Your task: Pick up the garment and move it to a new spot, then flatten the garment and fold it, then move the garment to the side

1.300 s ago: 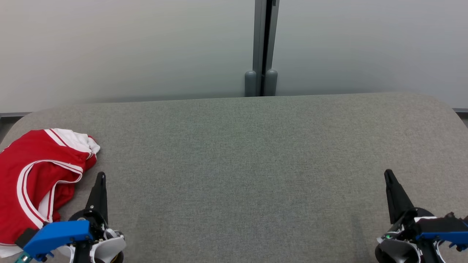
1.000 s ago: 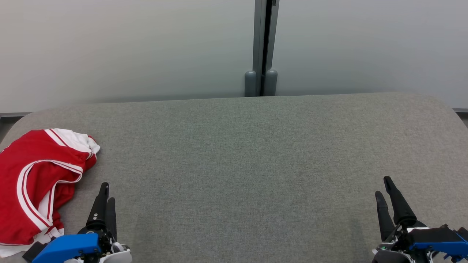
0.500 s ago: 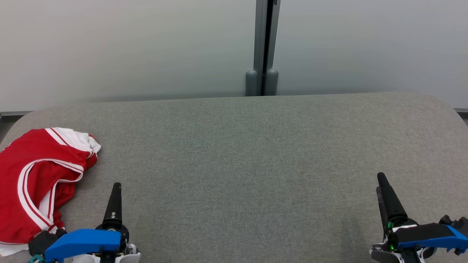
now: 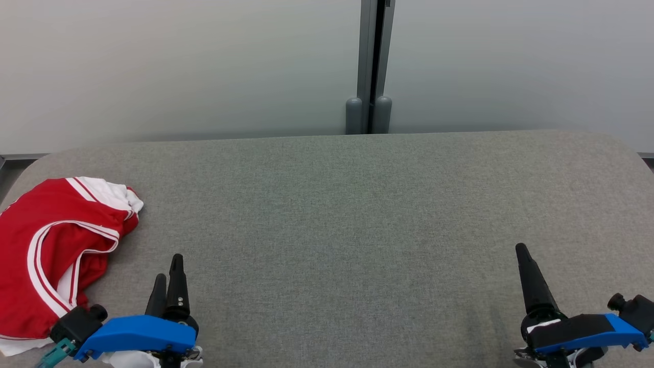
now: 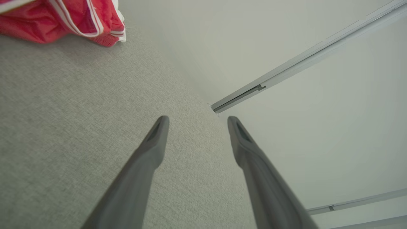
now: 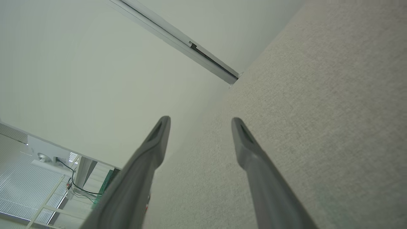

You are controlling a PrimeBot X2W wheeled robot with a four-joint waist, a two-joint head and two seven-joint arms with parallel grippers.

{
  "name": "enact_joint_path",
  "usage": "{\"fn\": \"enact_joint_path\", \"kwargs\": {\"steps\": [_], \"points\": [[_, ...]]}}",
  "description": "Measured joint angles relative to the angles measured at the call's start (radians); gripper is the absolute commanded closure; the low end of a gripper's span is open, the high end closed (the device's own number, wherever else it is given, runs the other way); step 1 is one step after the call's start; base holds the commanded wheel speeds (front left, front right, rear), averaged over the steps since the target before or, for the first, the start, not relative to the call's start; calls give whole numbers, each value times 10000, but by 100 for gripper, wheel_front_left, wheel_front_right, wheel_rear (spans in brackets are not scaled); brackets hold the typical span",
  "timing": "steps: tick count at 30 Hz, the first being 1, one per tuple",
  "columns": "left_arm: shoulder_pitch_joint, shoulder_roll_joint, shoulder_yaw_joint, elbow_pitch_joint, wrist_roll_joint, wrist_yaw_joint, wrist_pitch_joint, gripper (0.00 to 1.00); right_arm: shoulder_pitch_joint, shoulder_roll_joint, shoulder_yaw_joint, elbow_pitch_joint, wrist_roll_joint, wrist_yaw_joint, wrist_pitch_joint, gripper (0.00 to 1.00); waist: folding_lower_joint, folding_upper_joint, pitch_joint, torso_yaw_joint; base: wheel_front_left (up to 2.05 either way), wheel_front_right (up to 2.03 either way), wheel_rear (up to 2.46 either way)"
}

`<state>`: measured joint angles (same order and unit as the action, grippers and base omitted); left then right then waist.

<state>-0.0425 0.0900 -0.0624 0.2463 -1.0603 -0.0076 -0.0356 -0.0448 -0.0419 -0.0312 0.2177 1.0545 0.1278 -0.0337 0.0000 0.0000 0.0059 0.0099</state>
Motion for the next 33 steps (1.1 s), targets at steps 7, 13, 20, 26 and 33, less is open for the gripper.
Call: {"fn": "enact_joint_path", "kwargs": {"steps": [7, 13, 20, 26, 33], "points": [[49, 61, -385, -46, 1137, 161, -286, 0, 54, -4, 105, -25, -1354, 0, -295, 0, 0, 0, -10, 38, 0, 0, 0], [71, 117, -589, -65, 1881, 255, -470, 0, 78, -6, 167, -42, -2144, 2, -387, 0, 0, 0, -27, 74, 0, 0, 0], [120, 176, -834, -61, 2709, 370, -671, 0, 90, -8, 222, -86, -2963, 4, -531, 0, 0, 0, -51, 109, 0, 0, 0], [161, 245, -1045, -58, 3402, 468, -855, 0, 139, -12, 232, -98, -3674, 12, -648, 0, 0, 0, -78, 133, 0, 0, 0], [181, 384, -1384, 15, 4291, 594, -1078, 0, 227, -15, 244, -98, -4493, 12, -650, 0, 0, 0, -112, 171, 0, 0, 0]]}}
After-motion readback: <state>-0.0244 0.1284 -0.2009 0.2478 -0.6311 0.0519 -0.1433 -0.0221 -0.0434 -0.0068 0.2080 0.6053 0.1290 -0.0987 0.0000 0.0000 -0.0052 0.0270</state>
